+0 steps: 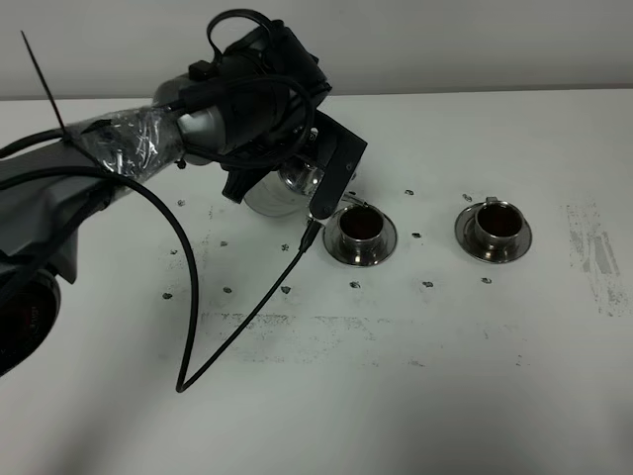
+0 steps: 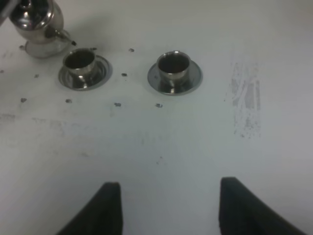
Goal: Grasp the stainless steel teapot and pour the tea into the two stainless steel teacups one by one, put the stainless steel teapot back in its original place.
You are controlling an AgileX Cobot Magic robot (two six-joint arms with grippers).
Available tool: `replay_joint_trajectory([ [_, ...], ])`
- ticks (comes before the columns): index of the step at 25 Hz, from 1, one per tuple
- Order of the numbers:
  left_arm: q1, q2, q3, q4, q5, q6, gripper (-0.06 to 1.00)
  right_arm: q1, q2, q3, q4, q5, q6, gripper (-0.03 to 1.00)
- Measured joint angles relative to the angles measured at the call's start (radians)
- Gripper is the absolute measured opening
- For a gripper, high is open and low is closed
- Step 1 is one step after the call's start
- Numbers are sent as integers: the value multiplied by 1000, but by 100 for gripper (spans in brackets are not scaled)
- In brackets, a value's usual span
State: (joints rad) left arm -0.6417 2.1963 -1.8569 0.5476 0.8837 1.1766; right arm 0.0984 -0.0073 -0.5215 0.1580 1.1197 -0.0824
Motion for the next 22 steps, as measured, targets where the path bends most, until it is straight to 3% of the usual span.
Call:
replay_joint_trajectory([
  [6, 24, -61, 14, -157, 8, 0, 20, 0, 0, 0, 0, 0, 0, 43],
  [10, 25, -158, 101, -235, -4, -18, 20, 0, 0, 0, 0, 0, 0, 43],
  [14, 30, -269, 246, -314, -30, -110, 20, 0, 0, 0, 0, 0, 0, 43],
  [22, 59, -422, 537, -481, -216, -281, 20, 0, 0, 0, 0, 0, 0, 43],
])
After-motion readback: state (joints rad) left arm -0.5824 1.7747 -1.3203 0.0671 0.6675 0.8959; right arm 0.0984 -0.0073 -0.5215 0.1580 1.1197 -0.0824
